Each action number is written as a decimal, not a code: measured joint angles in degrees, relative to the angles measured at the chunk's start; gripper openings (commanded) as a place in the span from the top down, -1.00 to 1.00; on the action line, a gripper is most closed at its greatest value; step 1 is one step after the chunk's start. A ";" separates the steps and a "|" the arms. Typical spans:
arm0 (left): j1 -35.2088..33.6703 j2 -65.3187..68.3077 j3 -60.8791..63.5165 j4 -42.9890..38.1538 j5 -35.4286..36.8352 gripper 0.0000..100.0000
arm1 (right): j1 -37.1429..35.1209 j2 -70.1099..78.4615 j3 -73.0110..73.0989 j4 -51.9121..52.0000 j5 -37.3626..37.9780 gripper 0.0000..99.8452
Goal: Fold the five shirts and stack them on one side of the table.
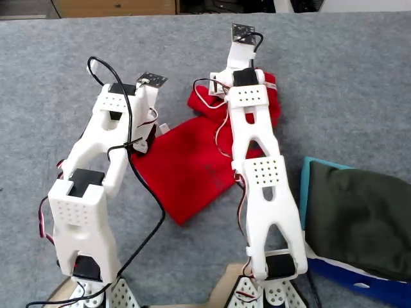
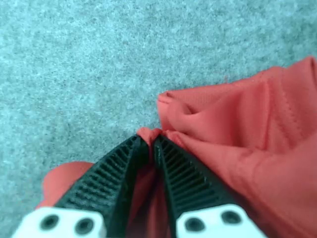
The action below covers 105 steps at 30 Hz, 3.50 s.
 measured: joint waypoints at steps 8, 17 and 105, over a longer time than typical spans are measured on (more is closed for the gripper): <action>0.00 0.00 -0.09 0.09 2.02 0.96 | 0.00 0.00 0.00 0.00 0.00 0.99; 0.00 0.00 -8.09 3.87 6.07 0.96 | 0.00 0.00 0.00 0.00 0.00 0.99; -26.11 -10.64 12.13 -73.67 7.30 0.96 | -0.18 -24.09 9.14 -33.05 11.34 0.99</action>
